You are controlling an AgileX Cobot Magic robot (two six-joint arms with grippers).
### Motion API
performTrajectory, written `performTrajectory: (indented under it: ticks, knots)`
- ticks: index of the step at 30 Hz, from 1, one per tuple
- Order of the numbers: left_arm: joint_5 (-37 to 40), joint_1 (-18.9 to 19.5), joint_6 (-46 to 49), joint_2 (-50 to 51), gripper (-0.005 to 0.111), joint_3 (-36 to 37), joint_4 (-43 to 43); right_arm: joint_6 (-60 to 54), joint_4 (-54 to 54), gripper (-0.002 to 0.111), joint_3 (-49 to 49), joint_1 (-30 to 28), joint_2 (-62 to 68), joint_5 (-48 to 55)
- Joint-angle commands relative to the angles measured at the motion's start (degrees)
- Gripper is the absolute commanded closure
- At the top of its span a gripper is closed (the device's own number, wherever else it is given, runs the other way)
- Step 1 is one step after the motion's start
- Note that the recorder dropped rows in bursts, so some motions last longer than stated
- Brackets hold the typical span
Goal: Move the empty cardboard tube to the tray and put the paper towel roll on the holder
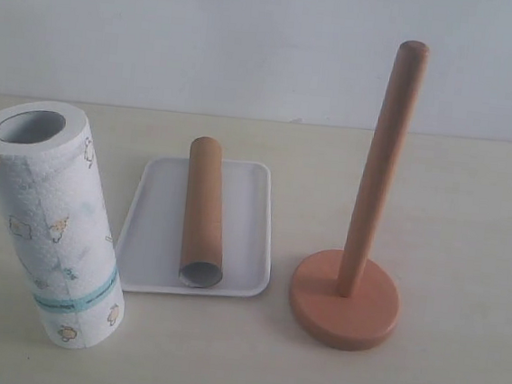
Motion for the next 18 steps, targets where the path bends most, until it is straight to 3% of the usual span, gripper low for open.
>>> performTrajectory:
  ticks: [1,4,8,13,18]
  knots:
    - [-5.91,0.2,-0.18,5.43,0.103,3.71,4.98,-0.01,-0.25,0.108,-0.04,-0.2,-0.28,-0.55]
    - [-6.09,0.2,6.64,6.2,0.103,7.78,1.03,-0.01,-0.25,0.108,-0.04,-0.2,-0.28,-0.55]
    - [-6.44,0.2,24.85,6.2,0.103,13.57,-15.68,-0.01,-0.25,0.108,-0.04,-0.2,-0.28,-0.55]
    - [-14.09,0.2,42.51,6.2,0.103,19.62,-33.48,-0.01,-0.25,0.108,-0.04,-0.2,-0.28,-0.55]
    - [-12.17,0.07,42.93,6.58,0.102,19.62,-32.81,-0.01,-0.25,0.108,-0.04,-0.2,-0.28,-0.55]
